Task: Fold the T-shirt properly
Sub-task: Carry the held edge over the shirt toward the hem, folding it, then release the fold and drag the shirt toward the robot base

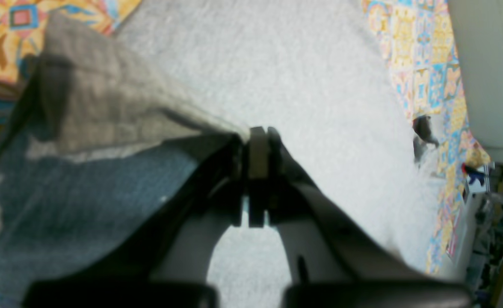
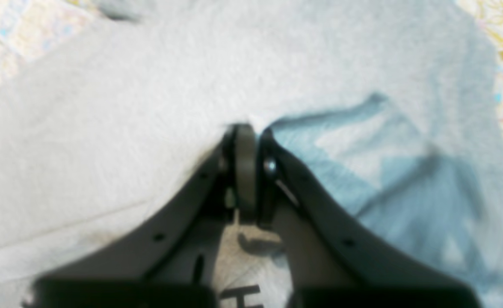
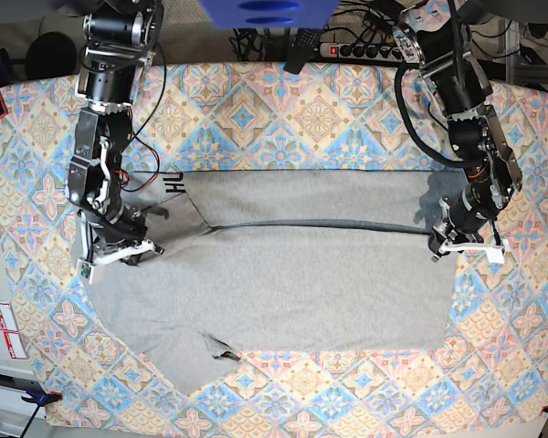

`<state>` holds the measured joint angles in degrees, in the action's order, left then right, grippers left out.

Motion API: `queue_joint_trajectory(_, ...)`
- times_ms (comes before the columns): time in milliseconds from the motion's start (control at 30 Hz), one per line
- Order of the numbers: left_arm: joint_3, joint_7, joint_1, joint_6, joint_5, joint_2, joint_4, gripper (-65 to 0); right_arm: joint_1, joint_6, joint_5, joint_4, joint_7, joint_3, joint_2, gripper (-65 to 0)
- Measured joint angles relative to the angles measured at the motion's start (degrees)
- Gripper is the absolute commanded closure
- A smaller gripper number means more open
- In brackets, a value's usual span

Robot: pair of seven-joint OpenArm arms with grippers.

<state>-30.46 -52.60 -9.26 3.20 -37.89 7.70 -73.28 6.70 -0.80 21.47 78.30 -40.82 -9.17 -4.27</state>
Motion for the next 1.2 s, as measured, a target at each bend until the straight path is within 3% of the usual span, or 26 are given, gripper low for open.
queue_joint_trajectory(100,0.00,-0.11,-0.24,-0.09,0.02,-0.04,0.07,-1.8,0.11,-0.17,0.15,0.07,0.11,0.92,-1.44,-8.1)
queue_joint_trajectory(300,0.00,-0.44,-0.13,-0.44,0.17,0.09,0.07,-22.8,-4.52,0.04,-0.22,2.05,0.13,-1.97,-1.57,-17.7)
queue_joint_trajectory(500,-0.42,-4.26,5.18,-0.66,-2.01,0.57,-0.15,-37.2,-12.28,-0.04,0.39,9.70,0.33,-6.10,-1.62,-19.5)
queue_joint_trajectory(633,-1.38,-6.23,12.59,-0.35,-10.08,1.97,-4.98,-38.4,-18.91,-0.04,0.81,14.62,0.04,-7.08,-1.62,-19.5)
queue_joint_trajectory(867,-2.05,-5.95,20.09,-0.33,-17.11,2.32,-6.51,-38.4,-24.02,-0.50,0.72,19.65,0.42,-6.64,-1.60,-19.5)
queue_joint_trajectory(1000,-7.50,-5.86,21.51,-0.79,-15.98,2.08,-6.34,-38.4,-25.29,0.02,0.46,19.74,-0.33,-6.67,-1.64,-19.5)
queue_joint_trajectory(1200,-7.93,-5.16,18.62,-0.37,-16.96,2.40,-2.27,-38.4,-24.81,-0.02,0.50,19.69,0.15,-6.62,-1.62,-19.5)
